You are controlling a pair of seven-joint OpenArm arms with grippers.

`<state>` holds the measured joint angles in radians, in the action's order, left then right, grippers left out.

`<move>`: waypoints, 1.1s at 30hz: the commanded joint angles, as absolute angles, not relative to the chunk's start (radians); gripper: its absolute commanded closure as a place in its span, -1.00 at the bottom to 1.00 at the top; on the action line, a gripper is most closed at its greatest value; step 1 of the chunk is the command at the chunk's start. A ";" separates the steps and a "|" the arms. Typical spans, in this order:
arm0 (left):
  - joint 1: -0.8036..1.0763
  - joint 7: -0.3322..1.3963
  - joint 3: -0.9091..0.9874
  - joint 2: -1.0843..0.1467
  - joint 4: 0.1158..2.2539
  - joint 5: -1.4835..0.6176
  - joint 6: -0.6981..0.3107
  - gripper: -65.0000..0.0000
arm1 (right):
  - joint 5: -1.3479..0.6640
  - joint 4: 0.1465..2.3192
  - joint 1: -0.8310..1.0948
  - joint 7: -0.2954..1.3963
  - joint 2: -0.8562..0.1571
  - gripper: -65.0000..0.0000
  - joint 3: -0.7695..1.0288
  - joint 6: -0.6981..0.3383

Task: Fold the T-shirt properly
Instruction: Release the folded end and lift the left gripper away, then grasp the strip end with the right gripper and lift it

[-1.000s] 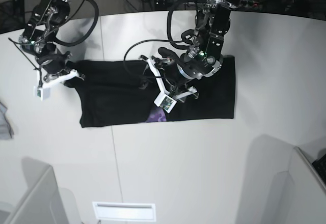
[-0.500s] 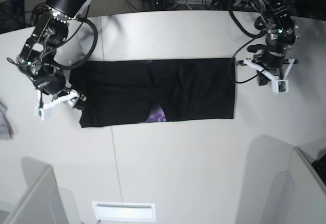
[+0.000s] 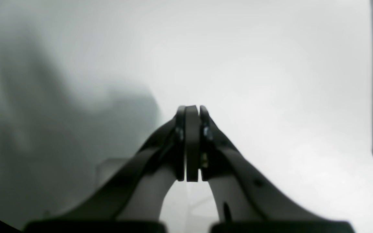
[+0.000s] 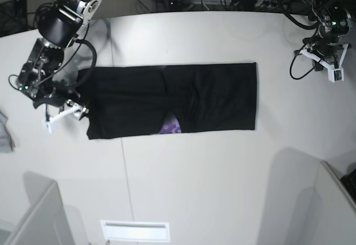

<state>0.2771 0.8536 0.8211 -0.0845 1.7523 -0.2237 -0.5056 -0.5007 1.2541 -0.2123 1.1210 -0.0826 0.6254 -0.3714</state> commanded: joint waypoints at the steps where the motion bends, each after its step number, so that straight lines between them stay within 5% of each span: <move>1: 0.271 0.834 0.822 -0.093 1.765 -0.234 -0.510 1.00 | -0.512 1.254 -0.240 1.125 -0.097 -0.42 0.628 -0.395; 20: 0.186 0.704 0.538 -0.094 1.529 -0.225 -0.455 1.00 | -0.512 1.244 -0.182 1.133 -0.087 -0.35 0.541 -0.504; 23: 0.159 0.704 0.487 -0.096 1.484 -0.225 -0.441 1.00 | -0.510 1.244 -0.183 1.133 -0.088 0.05 0.536 -0.503; 27: 0.127 0.704 0.433 -0.096 1.448 -0.225 -0.441 1.00 | -0.506 1.244 -0.182 1.064 -0.087 0.93 0.533 -0.501; 33: 0.087 0.704 0.364 -0.096 1.411 -0.223 -0.441 1.00 | -0.504 1.260 -0.188 1.052 -0.097 1.00 0.515 -0.499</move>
<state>0.0795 0.6373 0.3683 -0.0948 1.4174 -0.2592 -0.4454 -0.4957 1.2400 -0.1669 1.0626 -0.0849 0.5179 -0.4999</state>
